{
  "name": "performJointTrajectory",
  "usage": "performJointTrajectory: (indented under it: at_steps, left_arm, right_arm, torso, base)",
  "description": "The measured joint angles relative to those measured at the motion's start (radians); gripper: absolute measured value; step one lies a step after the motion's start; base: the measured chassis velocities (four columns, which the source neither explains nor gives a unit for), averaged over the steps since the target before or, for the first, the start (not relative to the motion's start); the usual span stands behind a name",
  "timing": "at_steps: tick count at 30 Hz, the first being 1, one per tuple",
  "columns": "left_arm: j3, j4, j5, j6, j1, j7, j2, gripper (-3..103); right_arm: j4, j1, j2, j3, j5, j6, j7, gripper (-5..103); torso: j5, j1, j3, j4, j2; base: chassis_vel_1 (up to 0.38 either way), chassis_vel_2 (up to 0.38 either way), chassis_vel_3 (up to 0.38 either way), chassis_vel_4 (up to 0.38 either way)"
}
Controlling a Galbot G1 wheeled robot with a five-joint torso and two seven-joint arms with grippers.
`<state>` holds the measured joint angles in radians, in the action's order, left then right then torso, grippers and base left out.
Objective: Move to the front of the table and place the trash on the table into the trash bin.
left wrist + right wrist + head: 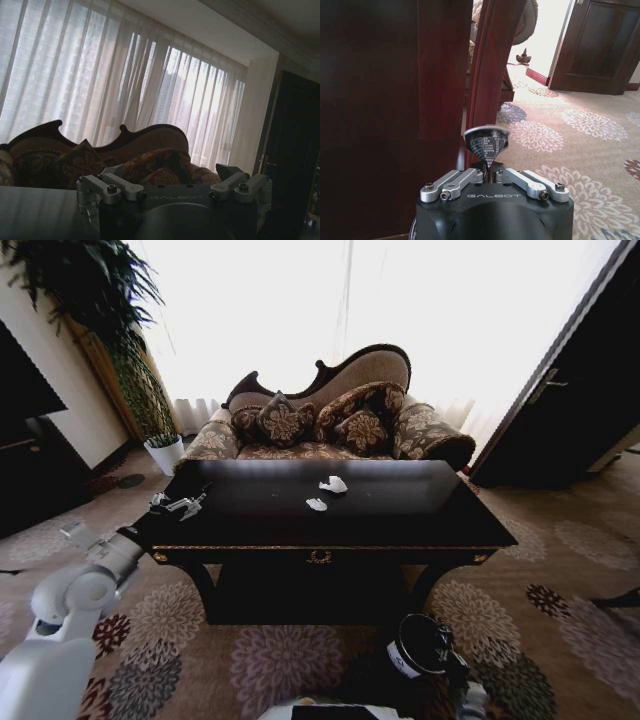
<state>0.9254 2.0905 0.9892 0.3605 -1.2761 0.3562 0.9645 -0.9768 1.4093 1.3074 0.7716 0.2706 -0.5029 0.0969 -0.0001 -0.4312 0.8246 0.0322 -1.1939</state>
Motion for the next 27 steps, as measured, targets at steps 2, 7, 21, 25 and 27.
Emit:
performJointTrajectory:
  at_steps: [2, 7, 21, 25, 27]
  left_arm:
    - [0.000, 0.001, 0.000, 0.000, -0.001, 0.000, 0.001, 100]
    - [0.001, 0.002, -0.001, 0.000, -0.004, 0.001, 0.002, 100]
    - [0.016, -0.013, 0.005, 0.001, 0.007, -0.001, -0.001, 100]
    - [0.009, -0.012, 0.005, 0.001, 0.010, -0.001, 0.004, 100]
    - [0.006, -0.012, 0.005, 0.001, 0.014, -0.001, 0.008, 100]
  right_arm:
    - [-0.002, 0.002, -0.001, 0.000, 0.000, 0.001, 0.000, 16]
    - [-0.015, 0.009, -0.002, 0.000, 0.001, 0.003, 0.001, 32]
    - [-0.229, 0.121, -0.026, -0.007, 0.062, 0.008, -0.018, 86]
    - [-0.369, 0.196, -0.030, 0.006, 0.095, 0.031, -0.067, 96]
    - [-0.414, 0.230, -0.032, 0.019, 0.089, 0.032, -0.078, 100]
  torso:
    - [0.0000, 0.000, 0.000, 0.0001, 0.000]
    - [0.0000, 0.000, 0.000, 0.0001, 0.000]
    - [0.0001, 0.000, 0.000, 0.0001, 0.000]
    - [-0.0002, 0.000, 0.000, -0.0002, 0.000]
    - [-0.0004, 0.000, 0.000, 0.0002, 0.000]
  base:
    - [0.000, 0.000, 0.000, 0.000]
    - [0.000, 0.000, 0.000, 0.000]
    - [0.000, 0.000, 0.000, 0.000]
    - [0.000, 0.000, 0.000, 0.000]
    - [0.000, 0.000, 0.000, 0.000]
